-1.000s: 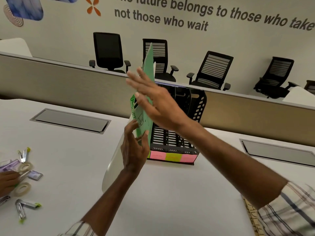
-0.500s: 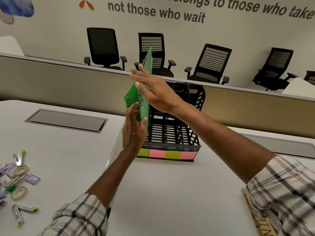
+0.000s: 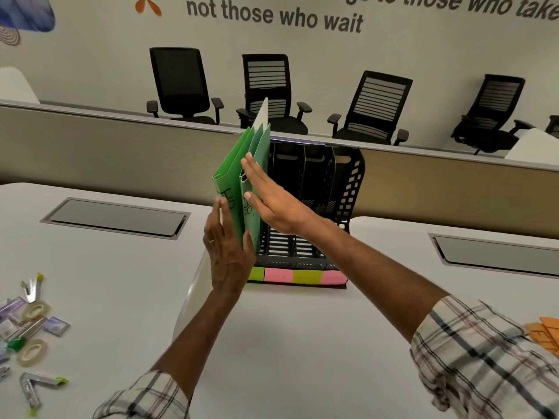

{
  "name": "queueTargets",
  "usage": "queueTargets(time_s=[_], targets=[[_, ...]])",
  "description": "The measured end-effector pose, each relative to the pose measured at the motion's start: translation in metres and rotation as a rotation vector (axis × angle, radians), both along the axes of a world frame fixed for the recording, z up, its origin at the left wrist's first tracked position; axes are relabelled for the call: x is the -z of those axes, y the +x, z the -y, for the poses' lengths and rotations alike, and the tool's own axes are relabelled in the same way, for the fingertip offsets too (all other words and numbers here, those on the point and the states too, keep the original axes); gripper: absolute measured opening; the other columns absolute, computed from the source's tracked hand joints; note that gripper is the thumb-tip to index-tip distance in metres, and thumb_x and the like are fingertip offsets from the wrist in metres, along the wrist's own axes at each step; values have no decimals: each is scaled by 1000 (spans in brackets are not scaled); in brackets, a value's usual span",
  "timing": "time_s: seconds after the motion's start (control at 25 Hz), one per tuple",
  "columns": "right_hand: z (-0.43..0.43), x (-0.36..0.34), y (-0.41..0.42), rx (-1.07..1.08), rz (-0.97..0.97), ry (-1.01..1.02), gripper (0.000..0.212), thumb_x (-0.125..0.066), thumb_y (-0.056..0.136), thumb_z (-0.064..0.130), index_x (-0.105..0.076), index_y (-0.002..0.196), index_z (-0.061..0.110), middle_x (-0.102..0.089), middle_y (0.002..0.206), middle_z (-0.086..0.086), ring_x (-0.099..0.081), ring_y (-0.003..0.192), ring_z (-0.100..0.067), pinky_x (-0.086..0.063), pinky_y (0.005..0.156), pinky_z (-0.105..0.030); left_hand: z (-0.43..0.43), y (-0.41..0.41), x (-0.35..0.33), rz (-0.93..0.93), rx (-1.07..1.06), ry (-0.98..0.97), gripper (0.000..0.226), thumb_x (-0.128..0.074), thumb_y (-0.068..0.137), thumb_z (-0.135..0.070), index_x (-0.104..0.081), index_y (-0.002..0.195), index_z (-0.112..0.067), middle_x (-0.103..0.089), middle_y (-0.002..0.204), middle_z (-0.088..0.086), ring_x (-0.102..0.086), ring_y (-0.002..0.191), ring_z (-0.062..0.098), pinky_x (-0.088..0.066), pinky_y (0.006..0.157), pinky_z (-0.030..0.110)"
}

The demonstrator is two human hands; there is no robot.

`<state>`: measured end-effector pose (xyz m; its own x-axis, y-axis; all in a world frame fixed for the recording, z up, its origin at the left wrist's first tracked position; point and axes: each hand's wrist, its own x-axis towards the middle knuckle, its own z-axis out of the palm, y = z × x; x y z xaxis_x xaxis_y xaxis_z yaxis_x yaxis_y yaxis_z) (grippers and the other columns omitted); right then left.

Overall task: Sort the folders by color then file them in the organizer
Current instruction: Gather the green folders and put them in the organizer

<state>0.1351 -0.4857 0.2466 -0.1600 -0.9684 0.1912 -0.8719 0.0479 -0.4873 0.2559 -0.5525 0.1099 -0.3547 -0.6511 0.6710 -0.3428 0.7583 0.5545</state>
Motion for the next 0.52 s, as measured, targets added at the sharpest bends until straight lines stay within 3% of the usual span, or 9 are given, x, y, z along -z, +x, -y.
queueTargets(time_s=[0.12, 0.2, 0.28, 0.32, 0.44, 0.52], targets=[[4, 5, 4, 9, 41, 0, 69, -34, 108, 26, 10, 159, 11, 20, 166, -3, 11, 153, -8, -1, 121, -17, 8, -1, -15, -94, 29, 182, 98, -65, 94, -14, 5, 163, -16, 8, 171, -4, -1, 158, 13, -21, 125, 40], [8, 6, 9, 12, 55, 0, 70, -36, 108, 23, 12, 158, 11, 21, 166, -3, 12, 154, -8, -1, 122, -19, 8, 1, -19, -115, 179, 197, 88, -57, 99, -9, 3, 163, -16, 2, 171, -4, -7, 156, 1, -27, 121, 23], [10, 7, 14, 9, 66, -15, 71, -37, 107, 19, 13, 158, 10, 22, 166, -4, 14, 154, -11, 0, 125, -26, 7, 2, -22, -98, 249, 161, 74, -48, 102, -16, -5, 163, -10, -14, 169, 2, -15, 147, -16, -30, 108, 1], [9, 7, 16, 9, 66, -26, 72, -37, 106, 16, 14, 157, 9, 24, 165, -4, 15, 154, -11, 0, 126, -28, 6, 3, -22, -87, 250, 168, 73, -46, 102, -22, -7, 163, -9, -17, 169, 4, -16, 145, -17, -31, 107, 1], [-1, 13, 19, 27, 34, -55, 76, -38, 105, 13, 17, 157, 10, 26, 165, -4, 15, 154, -12, -6, 128, -33, 5, 7, -18, -16, 125, 158, 75, -50, 103, -18, -6, 162, -7, -10, 171, 9, -9, 157, 10, -23, 127, 40], [-13, 21, 18, 67, -3, -85, 74, -37, 105, 15, 15, 157, 11, 25, 165, -2, 14, 154, -11, -11, 128, -38, 1, 10, -18, 44, 78, 111, 80, -55, 101, -14, -4, 162, -7, -4, 172, 10, -1, 159, 20, -11, 129, 49]])
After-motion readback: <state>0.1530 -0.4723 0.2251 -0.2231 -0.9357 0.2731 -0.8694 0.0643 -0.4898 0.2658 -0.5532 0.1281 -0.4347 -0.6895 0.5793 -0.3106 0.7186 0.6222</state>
